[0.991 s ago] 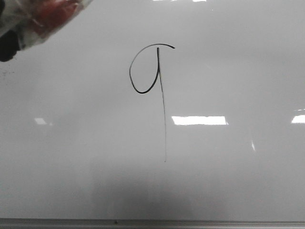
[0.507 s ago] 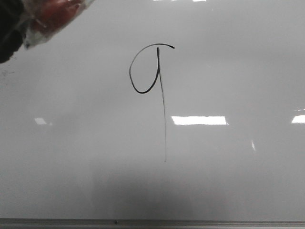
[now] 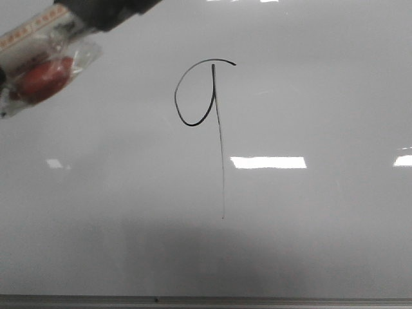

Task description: Write number 9 on whiteboard

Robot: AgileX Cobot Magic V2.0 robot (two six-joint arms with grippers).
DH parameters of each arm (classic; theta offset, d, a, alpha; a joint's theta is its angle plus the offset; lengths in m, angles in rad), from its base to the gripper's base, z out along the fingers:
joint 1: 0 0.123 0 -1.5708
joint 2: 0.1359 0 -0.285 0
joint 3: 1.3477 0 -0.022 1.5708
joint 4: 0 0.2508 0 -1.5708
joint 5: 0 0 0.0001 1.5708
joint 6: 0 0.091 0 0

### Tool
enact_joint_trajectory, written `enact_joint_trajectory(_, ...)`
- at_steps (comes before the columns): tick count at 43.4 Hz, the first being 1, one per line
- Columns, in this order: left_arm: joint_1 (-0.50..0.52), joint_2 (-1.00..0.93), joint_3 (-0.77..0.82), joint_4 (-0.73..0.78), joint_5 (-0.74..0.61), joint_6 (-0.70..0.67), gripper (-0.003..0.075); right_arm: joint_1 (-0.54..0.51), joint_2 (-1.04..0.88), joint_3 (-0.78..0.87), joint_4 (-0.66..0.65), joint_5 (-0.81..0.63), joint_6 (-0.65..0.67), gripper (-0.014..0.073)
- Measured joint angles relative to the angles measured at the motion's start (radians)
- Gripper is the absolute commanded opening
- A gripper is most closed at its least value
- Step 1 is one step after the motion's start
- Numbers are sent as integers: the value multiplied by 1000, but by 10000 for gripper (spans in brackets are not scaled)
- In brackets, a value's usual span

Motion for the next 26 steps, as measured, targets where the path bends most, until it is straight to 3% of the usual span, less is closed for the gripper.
enact_joint_trajectory(6, 39, 36, 0, 191, -41, -232, -19, -83, -158, 59, -81, -47, 76, 239)
enact_joint_trajectory(12, 166, 77, 25, 293, -145, -400, -19, -150, -344, 199, -169, -78, 151, 101)
enact_joint_trajectory(21, 404, 118, 120, 281, -378, -459, -19, -184, -611, 475, -195, -183, 225, -74)
enact_joint_trajectory(26, 505, 150, 181, 211, -540, -471, -19, -184, -732, 594, -193, -247, 252, -64)
